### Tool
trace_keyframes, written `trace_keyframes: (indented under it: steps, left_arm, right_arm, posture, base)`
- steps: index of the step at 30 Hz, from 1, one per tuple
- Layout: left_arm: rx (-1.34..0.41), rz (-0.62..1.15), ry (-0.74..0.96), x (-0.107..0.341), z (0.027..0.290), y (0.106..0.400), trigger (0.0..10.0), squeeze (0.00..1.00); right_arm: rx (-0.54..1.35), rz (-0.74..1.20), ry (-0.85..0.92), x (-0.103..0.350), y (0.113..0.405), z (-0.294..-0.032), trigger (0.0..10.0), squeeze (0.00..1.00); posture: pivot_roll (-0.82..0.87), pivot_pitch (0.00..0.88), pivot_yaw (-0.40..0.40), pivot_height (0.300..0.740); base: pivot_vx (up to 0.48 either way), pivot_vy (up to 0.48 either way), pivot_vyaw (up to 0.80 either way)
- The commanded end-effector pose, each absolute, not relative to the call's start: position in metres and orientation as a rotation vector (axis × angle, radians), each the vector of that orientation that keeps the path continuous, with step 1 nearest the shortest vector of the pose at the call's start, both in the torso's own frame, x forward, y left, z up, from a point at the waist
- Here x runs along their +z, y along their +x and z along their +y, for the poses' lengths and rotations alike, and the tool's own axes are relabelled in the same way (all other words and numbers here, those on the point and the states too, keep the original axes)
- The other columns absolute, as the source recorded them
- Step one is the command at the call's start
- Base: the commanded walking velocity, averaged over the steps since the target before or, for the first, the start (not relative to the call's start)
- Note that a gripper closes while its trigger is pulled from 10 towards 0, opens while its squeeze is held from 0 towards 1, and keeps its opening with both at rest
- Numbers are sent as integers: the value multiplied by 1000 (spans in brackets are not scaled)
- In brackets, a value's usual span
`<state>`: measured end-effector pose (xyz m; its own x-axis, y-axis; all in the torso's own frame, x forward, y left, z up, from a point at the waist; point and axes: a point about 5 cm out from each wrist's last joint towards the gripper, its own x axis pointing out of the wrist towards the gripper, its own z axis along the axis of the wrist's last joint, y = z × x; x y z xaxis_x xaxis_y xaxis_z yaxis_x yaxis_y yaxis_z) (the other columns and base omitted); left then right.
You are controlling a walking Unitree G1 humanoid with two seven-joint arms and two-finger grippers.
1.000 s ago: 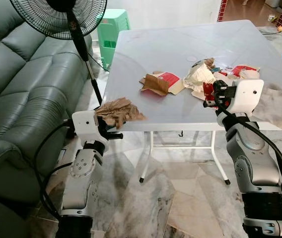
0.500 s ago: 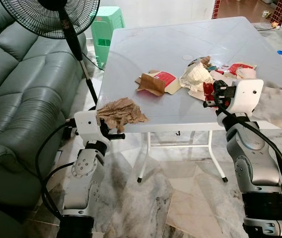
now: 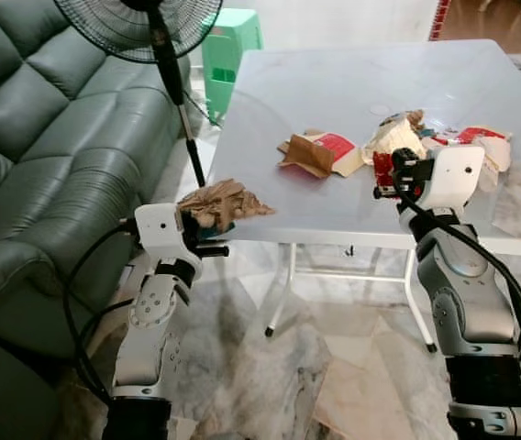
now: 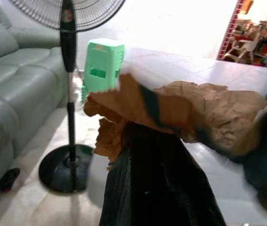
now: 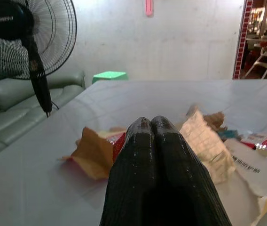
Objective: Picking trash to rubbish bin
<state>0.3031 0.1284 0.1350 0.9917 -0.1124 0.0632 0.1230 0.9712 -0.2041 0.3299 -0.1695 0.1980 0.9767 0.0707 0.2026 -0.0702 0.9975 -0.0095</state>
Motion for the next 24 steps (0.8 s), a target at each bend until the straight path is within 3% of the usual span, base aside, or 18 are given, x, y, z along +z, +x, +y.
trace_keyframes:
  steps: [1,24]
  left_arm:
    - [-131,-43,-206,135,126,304,0,0]
    - [-126,-46,-227,135,128,303,0,0]
  right_arm:
    - [61,-216,-8,201,331,-171,10000,0]
    - [60,-206,-9,199,332,-171,10000,0]
  posture:
    - [-42,42,81,740]
    - [-38,38,78,740]
  base:
    - [240,-277,0]
    - [10,-12,0]
